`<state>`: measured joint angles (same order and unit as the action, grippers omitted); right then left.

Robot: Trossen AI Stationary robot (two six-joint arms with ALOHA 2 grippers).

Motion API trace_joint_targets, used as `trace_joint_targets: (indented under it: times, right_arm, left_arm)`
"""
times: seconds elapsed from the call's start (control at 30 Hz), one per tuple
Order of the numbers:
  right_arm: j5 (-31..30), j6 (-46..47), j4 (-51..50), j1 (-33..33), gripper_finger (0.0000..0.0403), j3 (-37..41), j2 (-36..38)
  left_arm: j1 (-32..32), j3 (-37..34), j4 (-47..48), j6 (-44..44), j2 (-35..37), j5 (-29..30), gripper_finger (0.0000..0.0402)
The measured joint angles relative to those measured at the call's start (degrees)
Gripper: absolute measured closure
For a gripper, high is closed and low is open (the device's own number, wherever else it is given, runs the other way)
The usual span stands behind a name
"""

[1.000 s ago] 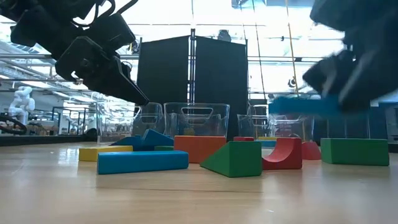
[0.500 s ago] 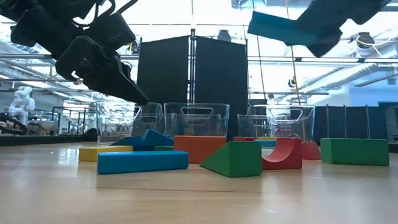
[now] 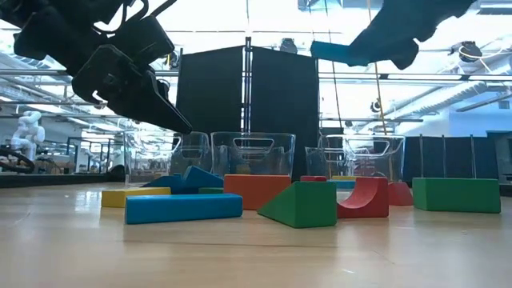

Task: Sort blocks by size
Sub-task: Put the blue rectangular block into the right transparent bin

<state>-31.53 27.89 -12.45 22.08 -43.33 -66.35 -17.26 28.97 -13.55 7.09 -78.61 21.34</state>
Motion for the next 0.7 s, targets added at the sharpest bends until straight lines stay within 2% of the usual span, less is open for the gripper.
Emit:
trace_joint_targets:
  times: [0.3,0.53,0.7]
  right_arm:
    - [0.0,-1.2,-6.0,-10.4,0.0296,0.0,3.5]
    - [0.6,-4.5,-9.5,-21.1,0.0296,0.0,5.0]
    - [6.6,-6.6,-9.4,-30.8,0.0296,-0.1,4.3]
  left_arm:
    - [0.0,0.0,-0.1,0.0,0.0,0.0,0.0278]
    - [0.0,0.0,-0.1,0.0,0.0,0.0,0.0278]
    - [0.0,0.0,-0.5,0.0,0.0,0.0,0.0278]
